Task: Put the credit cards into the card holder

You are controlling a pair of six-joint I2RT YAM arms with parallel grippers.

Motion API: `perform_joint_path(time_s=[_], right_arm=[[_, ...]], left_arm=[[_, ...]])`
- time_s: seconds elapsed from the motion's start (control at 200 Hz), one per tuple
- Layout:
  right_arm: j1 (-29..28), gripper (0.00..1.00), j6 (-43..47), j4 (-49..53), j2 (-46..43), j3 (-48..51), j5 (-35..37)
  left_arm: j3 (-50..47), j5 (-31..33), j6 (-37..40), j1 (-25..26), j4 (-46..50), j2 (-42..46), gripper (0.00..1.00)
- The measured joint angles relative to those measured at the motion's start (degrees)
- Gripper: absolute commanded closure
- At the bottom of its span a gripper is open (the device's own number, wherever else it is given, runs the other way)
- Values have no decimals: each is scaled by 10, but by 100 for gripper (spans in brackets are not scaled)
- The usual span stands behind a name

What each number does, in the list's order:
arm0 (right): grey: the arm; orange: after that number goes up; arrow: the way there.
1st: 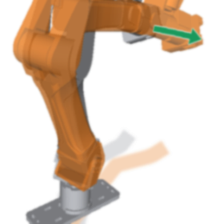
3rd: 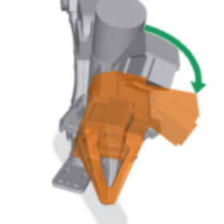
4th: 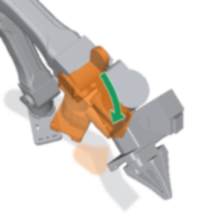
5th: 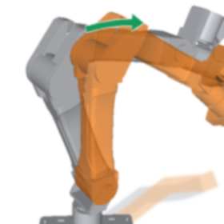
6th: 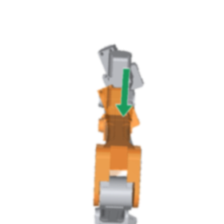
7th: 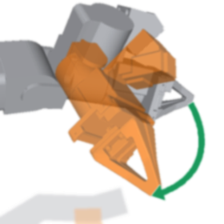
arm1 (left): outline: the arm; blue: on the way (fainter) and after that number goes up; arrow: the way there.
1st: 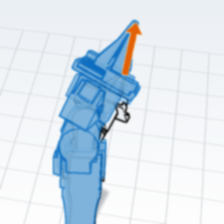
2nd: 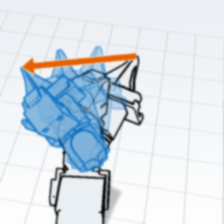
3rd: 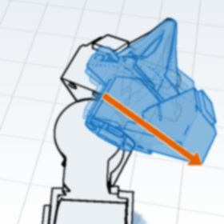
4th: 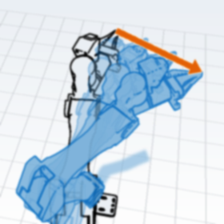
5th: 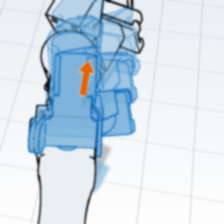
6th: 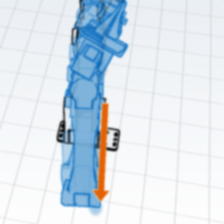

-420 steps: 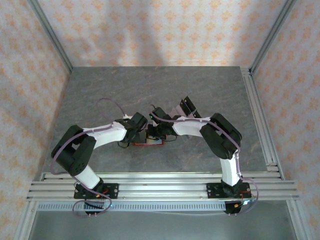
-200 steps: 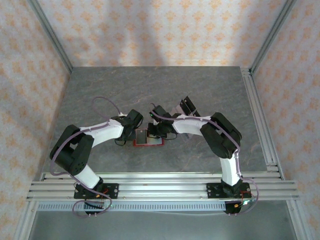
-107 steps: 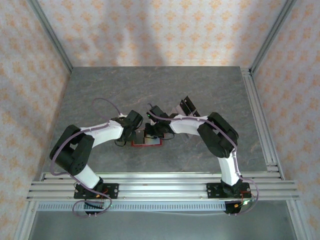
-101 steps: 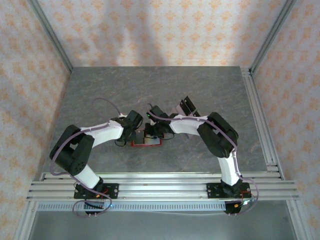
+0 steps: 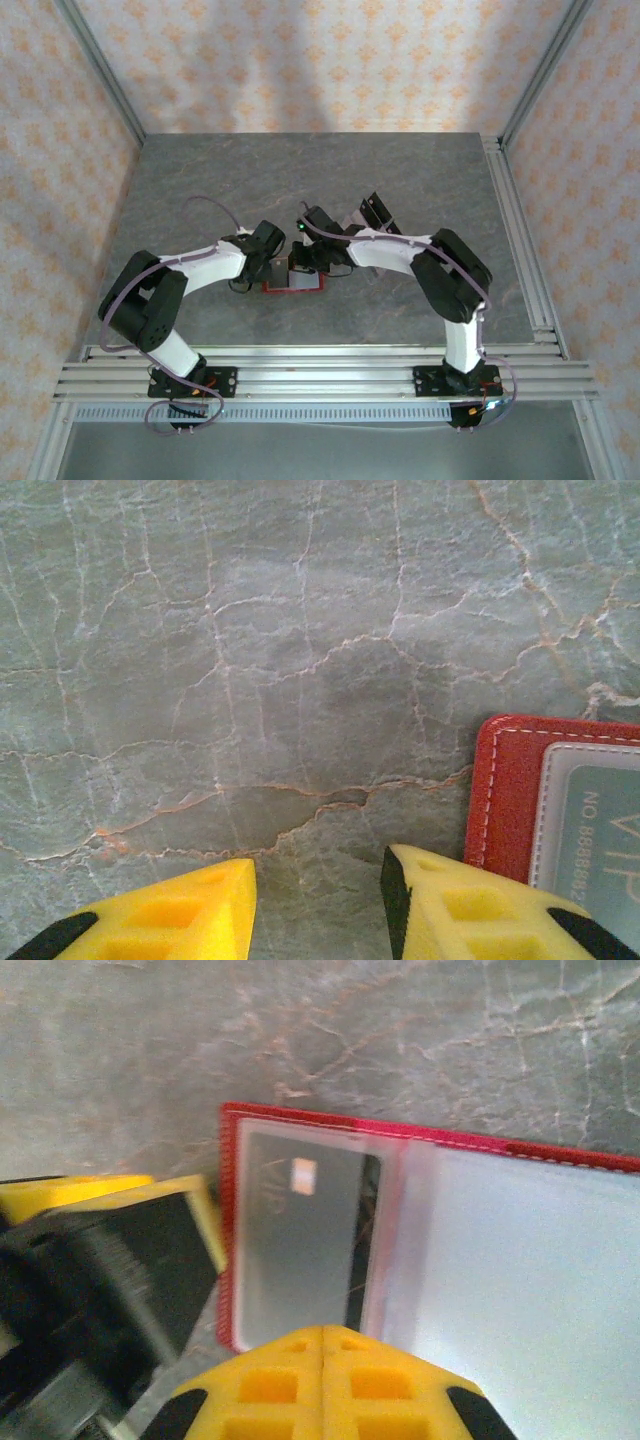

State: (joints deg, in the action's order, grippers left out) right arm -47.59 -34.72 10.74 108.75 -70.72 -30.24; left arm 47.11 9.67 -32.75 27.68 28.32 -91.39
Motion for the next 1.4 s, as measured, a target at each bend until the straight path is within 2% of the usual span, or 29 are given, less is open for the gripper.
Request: perform_joint_path(time_s=[0.115,0.305,0.621,0.741,0.796,1.171,1.396], right_arm=[[9,84,2,2,-43,21,5],[31,63,6,7,-94,78,22],[34,47,-9,18,-158,164,49],[34,44,-27,16,-184,190,57],[33,44,-40,13,-191,198,61],[6,42,-123,-51,-200,226,80],[-2,42,-142,-78,-162,215,79]], left_arm=[[10,-1,0,0,12,4,59],[20,-3,0,-7,19,31,54],[18,-19,-6,-19,18,56,34],[9,-20,-13,-22,15,64,21],[3,-20,-15,-23,12,70,18],[-27,-30,-20,-40,5,82,14],[-28,-37,-19,-46,2,93,14]])
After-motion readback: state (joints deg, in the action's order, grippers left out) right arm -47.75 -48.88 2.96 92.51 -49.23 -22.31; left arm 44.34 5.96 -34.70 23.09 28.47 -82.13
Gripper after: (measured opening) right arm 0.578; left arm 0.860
